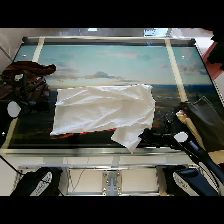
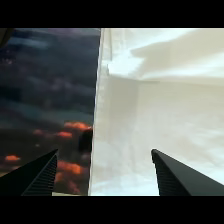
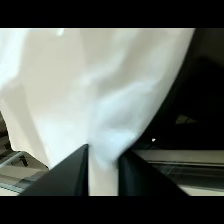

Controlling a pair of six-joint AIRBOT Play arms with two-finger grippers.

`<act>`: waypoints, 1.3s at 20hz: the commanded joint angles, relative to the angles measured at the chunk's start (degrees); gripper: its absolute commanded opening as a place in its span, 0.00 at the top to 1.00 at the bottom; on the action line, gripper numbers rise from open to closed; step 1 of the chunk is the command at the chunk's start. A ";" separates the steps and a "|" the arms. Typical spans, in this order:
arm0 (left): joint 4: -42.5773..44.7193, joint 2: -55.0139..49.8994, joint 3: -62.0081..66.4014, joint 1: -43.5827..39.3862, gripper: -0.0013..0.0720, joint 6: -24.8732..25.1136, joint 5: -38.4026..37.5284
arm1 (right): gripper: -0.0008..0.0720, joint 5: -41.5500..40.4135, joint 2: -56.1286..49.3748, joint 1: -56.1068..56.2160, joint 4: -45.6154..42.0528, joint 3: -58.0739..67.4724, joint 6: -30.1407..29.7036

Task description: Fold the shirts.

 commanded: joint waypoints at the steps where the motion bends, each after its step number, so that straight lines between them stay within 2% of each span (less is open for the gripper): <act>1: 0.02 0.04 -0.02 0.04 0.08 0.20 0.26 | 0.95 -4.04 0.22 1.73 1.77 -0.02 0.68; 3: 2.40 0.04 -0.02 0.11 0.08 -0.42 0.39 | 0.95 -3.58 1.33 1.70 1.79 1.01 -0.52; 6: 10.51 0.04 -0.46 1.31 0.11 -10.45 0.09 | 0.95 -2.86 3.63 1.70 1.01 3.19 -0.50; 8: 11.21 0.04 -3.54 6.88 0.12 -15.02 -0.52 | 0.95 -2.10 5.07 1.70 -0.07 3.72 -0.50; 10: 8.55 0.02 -8.70 14.60 0.13 -17.00 -1.64 | 0.95 -1.16 6.25 1.73 -0.61 3.72 -0.50; 11: 3.85 0.02 -11.10 18.43 0.13 -16.68 -2.21 | 0.95 -0.96 6.51 1.73 -0.63 3.72 -0.50; 13: -10.16 -0.02 -15.85 25.31 0.13 -10.51 -2.62 | 0.95 -1.18 6.58 1.70 -0.68 3.72 -0.55; 15: -21.59 -0.02 -19.80 29.62 0.13 -6.54 -2.49 | 0.95 -1.40 6.58 1.70 -0.68 3.72 -1.25; 19: -28.26 -0.76 -24.85 30.40 0.13 -5.33 -1.27 | 0.95 -1.99 6.58 1.70 -1.09 3.72 -2.01; 22: -34.25 -0.98 -26.08 30.40 0.13 -4.15 2.67 | 0.95 -1.92 6.58 1.73 -1.09 3.72 -2.01; 23: -36.35 -0.98 -26.08 30.40 0.15 -3.80 3.96 | 0.95 -1.95 6.58 1.73 -1.11 3.72 -2.01; 25: -38.01 -0.98 -26.10 30.38 0.38 -3.80 5.22 | 0.95 -2.25 6.58 1.73 -1.11 3.69 -2.01; 26: -38.01 -0.98 -26.10 30.38 0.39 -3.80 5.22 | 0.95 -2.43 6.58 1.73 -1.11 3.69 -2.01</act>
